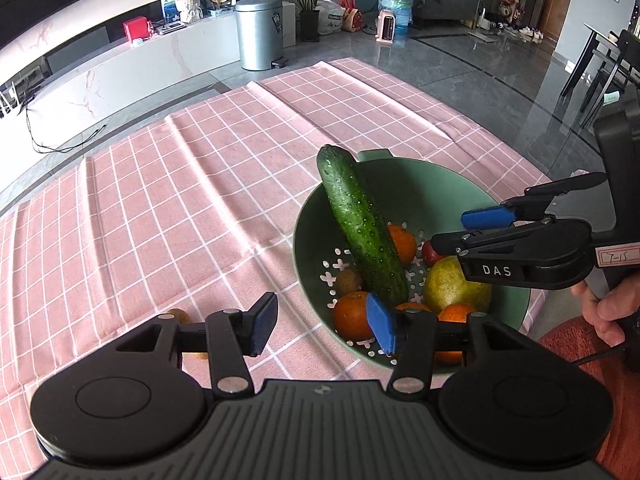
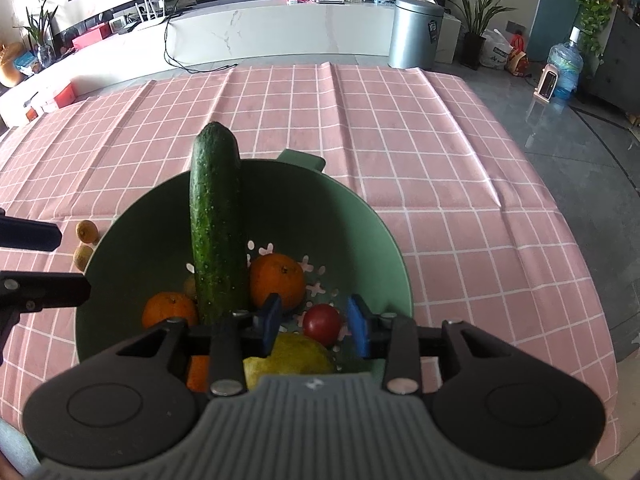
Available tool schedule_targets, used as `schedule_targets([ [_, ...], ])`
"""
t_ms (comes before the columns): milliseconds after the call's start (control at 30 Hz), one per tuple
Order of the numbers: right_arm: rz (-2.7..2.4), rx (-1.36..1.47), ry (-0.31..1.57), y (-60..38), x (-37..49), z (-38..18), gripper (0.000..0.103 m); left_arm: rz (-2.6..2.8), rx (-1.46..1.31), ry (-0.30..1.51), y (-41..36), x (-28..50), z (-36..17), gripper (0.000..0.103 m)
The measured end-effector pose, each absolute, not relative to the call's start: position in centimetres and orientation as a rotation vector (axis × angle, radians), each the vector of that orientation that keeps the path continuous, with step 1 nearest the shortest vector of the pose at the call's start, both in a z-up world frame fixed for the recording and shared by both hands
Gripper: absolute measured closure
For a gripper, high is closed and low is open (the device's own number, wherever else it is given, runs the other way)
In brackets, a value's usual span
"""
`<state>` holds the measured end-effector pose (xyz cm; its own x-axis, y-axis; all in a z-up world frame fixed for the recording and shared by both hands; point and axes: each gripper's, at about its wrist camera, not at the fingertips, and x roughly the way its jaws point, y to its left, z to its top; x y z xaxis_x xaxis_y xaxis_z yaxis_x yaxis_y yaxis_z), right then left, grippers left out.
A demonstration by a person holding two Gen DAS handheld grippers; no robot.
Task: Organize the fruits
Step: 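Withdraw both grippers from the colander toward the two small brown kiwis, then grasp one kiwi with the right gripper while the left gripper grasps the other kiwi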
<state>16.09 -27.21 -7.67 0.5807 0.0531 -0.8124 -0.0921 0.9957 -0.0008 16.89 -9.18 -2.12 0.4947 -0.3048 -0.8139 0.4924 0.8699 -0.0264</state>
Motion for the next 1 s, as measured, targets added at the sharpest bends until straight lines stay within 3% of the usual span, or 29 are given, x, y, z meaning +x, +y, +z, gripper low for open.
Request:
schedule_targets([
  [233, 0.086, 0.030, 0.879, -27.2, 14.1, -5.0, 0.059, -0.460, 0.186, 0.886, -6.2, 15.6, -0.8, 0.041],
  [567, 0.123, 0.217, 0.765, -24.6, 9.2, -2.9, 0.056, -0.411, 0.131, 0.814, -0.8, 13.6, -0.3, 0.040],
  [1000, 0.230, 0.068, 0.689, -13.3, 5.9, -4.4, 0.058, -0.357, 0.137, 0.808, 4.0, 12.8, -3.7, 0.040],
])
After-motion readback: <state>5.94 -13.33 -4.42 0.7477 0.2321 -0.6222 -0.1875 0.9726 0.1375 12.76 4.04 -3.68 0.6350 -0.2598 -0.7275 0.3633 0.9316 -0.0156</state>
